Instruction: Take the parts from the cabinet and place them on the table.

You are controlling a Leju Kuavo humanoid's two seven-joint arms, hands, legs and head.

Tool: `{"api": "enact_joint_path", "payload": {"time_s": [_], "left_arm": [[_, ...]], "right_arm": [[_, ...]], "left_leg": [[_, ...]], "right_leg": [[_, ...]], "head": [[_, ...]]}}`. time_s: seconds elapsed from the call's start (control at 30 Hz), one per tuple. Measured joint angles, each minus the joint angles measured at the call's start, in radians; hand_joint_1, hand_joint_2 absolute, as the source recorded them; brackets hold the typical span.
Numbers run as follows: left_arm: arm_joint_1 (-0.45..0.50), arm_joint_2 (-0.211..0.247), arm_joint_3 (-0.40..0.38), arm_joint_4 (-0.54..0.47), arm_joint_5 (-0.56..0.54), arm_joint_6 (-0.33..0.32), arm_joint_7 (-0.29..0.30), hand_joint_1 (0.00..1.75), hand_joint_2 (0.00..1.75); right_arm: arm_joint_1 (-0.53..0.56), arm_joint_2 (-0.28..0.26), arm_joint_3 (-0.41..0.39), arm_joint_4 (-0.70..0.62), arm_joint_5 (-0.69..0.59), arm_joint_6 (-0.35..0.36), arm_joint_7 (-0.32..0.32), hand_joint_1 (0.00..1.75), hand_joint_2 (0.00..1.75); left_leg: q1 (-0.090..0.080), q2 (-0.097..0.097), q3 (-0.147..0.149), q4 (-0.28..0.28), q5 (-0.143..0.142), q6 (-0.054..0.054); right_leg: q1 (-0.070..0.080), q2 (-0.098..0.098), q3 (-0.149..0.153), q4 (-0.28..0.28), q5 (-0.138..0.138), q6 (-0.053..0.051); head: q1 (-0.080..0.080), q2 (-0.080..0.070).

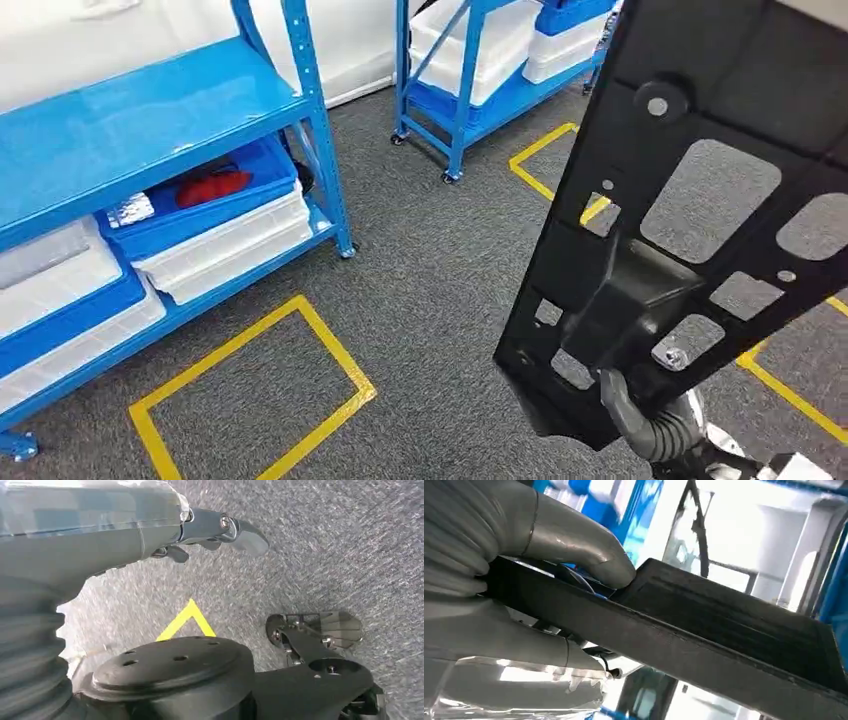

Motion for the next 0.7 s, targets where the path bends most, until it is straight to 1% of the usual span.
{"api": "enact_joint_path", "payload": {"time_s": [0.03, 0.07, 0.2, 0.23, 0.27, 0.3, 0.33, 0.37, 0.4, 0.43, 0.47, 0.5, 0.53, 0.57, 0.6, 0.63, 0.67, 0.7], "left_arm": [[-0.001, 0.000, 0.000, 0.000, 0.000, 0.000, 0.000, 0.00, 1.75], [-0.001, 0.000, 0.000, 0.000, 0.000, -0.001, 0.001, 0.00, 1.75], [-0.001, 0.000, 0.000, 0.000, 0.000, -0.001, 0.001, 0.00, 1.75], [-0.001, 0.000, 0.000, 0.000, 0.000, -0.001, 0.001, 0.00, 1.75], [-0.001, 0.000, 0.000, 0.000, 0.000, -0.001, 0.001, 0.00, 1.75], [-0.001, 0.000, 0.000, 0.000, 0.000, -0.003, 0.003, 0.00, 1.75], [0.000, 0.001, 0.000, 0.000, 0.000, -0.003, 0.003, 0.00, 1.75], [-0.001, 0.002, 0.000, 0.000, 0.000, -0.005, 0.006, 0.00, 1.75], [-0.003, 0.002, 0.000, 0.000, 0.000, -0.009, 0.011, 0.00, 1.75], [-0.002, 0.005, 0.000, 0.000, 0.001, -0.013, 0.016, 0.00, 1.75], [-0.007, 0.006, 0.000, 0.000, 0.001, -0.016, 0.017, 0.00, 1.75], [-0.011, 0.009, 0.000, 0.000, 0.001, -0.018, 0.019, 0.00, 1.75], [-0.012, 0.009, 0.000, 0.000, 0.001, -0.018, 0.021, 0.00, 1.75], [-0.012, 0.009, 0.000, 0.000, 0.001, -0.018, 0.025, 0.00, 1.75], [-0.010, 0.010, -0.001, 0.000, 0.000, -0.018, 0.029, 0.00, 1.75], [-0.008, 0.011, -0.001, 0.000, 0.000, -0.018, 0.032, 0.00, 1.75], [-0.005, 0.014, -0.001, 0.000, 0.000, -0.018, 0.034, 0.00, 1.75], [-0.003, 0.015, -0.001, 0.000, 0.000, -0.019, 0.035, 0.00, 1.75]], "right_arm": [[0.018, 0.007, -0.005, -0.018, 0.009, -0.005, -0.004, 1.75, 1.75], [0.029, 0.011, -0.008, -0.028, 0.014, -0.008, -0.007, 1.75, 1.75], [0.029, 0.011, -0.008, -0.028, 0.014, -0.008, -0.007, 1.75, 1.75], [0.030, 0.012, -0.008, -0.031, 0.016, -0.009, -0.008, 1.75, 1.75], [0.032, 0.013, -0.009, -0.034, 0.017, -0.010, -0.009, 1.75, 1.75], [0.042, 0.021, -0.010, -0.044, 0.024, -0.013, -0.011, 1.75, 1.75], [0.049, 0.025, -0.011, -0.054, 0.028, -0.015, -0.012, 1.75, 1.75], [0.058, 0.032, -0.012, -0.063, 0.031, -0.019, -0.014, 1.75, 1.75], [0.094, 0.049, -0.019, -0.090, 0.034, -0.026, -0.018, 1.75, 1.75], [0.112, 0.068, -0.022, -0.114, 0.034, -0.026, -0.023, 1.75, 1.75], [0.119, 0.073, -0.022, -0.116, 0.034, -0.026, -0.024, 1.75, 1.75], [0.124, 0.078, -0.022, -0.117, 0.034, -0.026, -0.024, 1.75, 1.75], [0.128, 0.080, -0.023, -0.117, 0.034, -0.026, -0.024, 1.75, 1.75], [0.129, 0.082, -0.023, -0.117, 0.034, -0.026, -0.025, 1.75, 1.75], [0.129, 0.084, -0.023, -0.117, 0.035, -0.026, -0.027, 1.75, 1.75], [0.130, 0.086, -0.023, -0.117, 0.035, -0.026, -0.028, 1.75, 1.75], [0.132, 0.088, -0.023, -0.117, 0.035, -0.026, -0.029, 1.75, 1.75], [0.131, 0.089, -0.023, -0.117, 0.036, -0.026, -0.029, 1.75, 1.75]], "left_leg": [[0.000, 0.007, 0.004, 0.000, -0.003, -0.004], [-0.001, 0.012, 0.007, 0.000, -0.005, -0.007], [-0.001, 0.012, 0.007, 0.000, -0.005, -0.007], [-0.001, 0.013, 0.008, 0.000, -0.005, -0.008], [-0.002, 0.015, 0.009, 0.000, -0.006, -0.009], [-0.009, 0.018, 0.010, 0.001, -0.010, -0.015], [-0.009, 0.021, 0.011, 0.001, -0.011, -0.019], [-0.008, 0.029, 0.014, 0.000, -0.012, -0.023], [-0.009, 0.052, 0.026, -0.006, -0.016, -0.038], [-0.003, -0.053, -0.045, 0.165, -0.126, -0.046], [-0.005, -0.058, -0.083, 0.252, -0.163, -0.046], [-0.006, -0.058, -0.105, 0.306, -0.175, -0.045], [-0.006, -0.058, -0.105, 0.310, -0.162, -0.043], [-0.006, -0.059, -0.087, 0.273, -0.129, -0.038], [-0.006, -0.063, -0.050, 0.193, -0.077, -0.032], [-0.007, -0.077, -0.013, 0.105, -0.031, -0.025], [-0.007, -0.124, 0.011, 0.038, -0.011, -0.017], [-0.005, -0.140, 0.016, 0.015, -0.017, -0.015]], "right_leg": [[0.001, -0.027, 0.059, -0.096, 0.034, -0.003], [0.002, -0.054, 0.089, -0.144, 0.037, -0.005], [0.002, -0.054, 0.089, -0.144, 0.037, -0.005], [0.002, -0.057, 0.091, -0.147, 0.035, -0.005], [0.004, -0.066, 0.091, -0.156, 0.027, -0.008], [0.013, -0.072, 0.094, -0.156, 0.025, -0.017], [0.012, -0.062, 0.092, -0.159, 0.028, -0.023], [0.015, -0.053, 0.090, -0.155, 0.025, -0.028], [0.016, -0.027, 0.089, -0.160, 0.027, -0.043], [0.011, 0.006, 0.090, -0.167, 0.034, -0.066], [0.014, 0.018, 0.089, -0.167, 0.035, -0.068], [0.017, 0.029, 0.090, -0.166, 0.034, -0.068], [0.019, 0.042, 0.091, -0.164, 0.034, -0.069], [0.020, 0.057, 0.091, -0.162, 0.034, -0.069], [0.021, 0.074, 0.091, -0.159, 0.034, -0.068], [0.023, 0.088, 0.092, -0.157, 0.034, -0.068], [0.020, 0.098, 0.089, -0.156, 0.034, -0.068], [0.026, 0.109, 0.084, -0.149, 0.037, -0.061]], "head": [[0.000, 0.000], [0.000, 0.000], [0.000, 0.000], [0.000, 0.000], [0.000, 0.000], [0.000, 0.000], [0.000, 0.000], [0.000, 0.000], [0.000, 0.000], [0.000, 0.000], [0.000, 0.000], [0.000, 0.000], [0.000, 0.000], [0.000, 0.000], [0.000, 0.000], [0.000, 0.000], [0.000, 0.000], [0.000, 0.000]]}}
